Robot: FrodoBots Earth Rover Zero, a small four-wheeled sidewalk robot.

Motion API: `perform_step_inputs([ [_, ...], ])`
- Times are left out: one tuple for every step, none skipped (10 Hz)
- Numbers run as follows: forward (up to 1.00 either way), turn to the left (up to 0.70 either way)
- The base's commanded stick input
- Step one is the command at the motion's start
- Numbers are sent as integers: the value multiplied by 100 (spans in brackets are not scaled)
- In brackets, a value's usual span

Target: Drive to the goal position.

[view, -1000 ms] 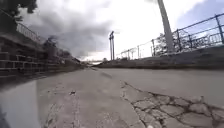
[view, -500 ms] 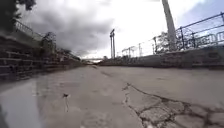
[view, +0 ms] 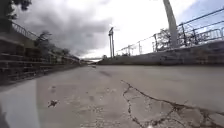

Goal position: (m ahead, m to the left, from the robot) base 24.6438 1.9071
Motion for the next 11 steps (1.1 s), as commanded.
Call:
perform_step_inputs([
  [70, 0],
  [70, 0],
  [70, 0],
  [70, 0],
  [70, 0],
  [70, 0],
  [70, 0],
  [70, 0],
  [70, 0],
  [70, 0],
  [70, 0],
])
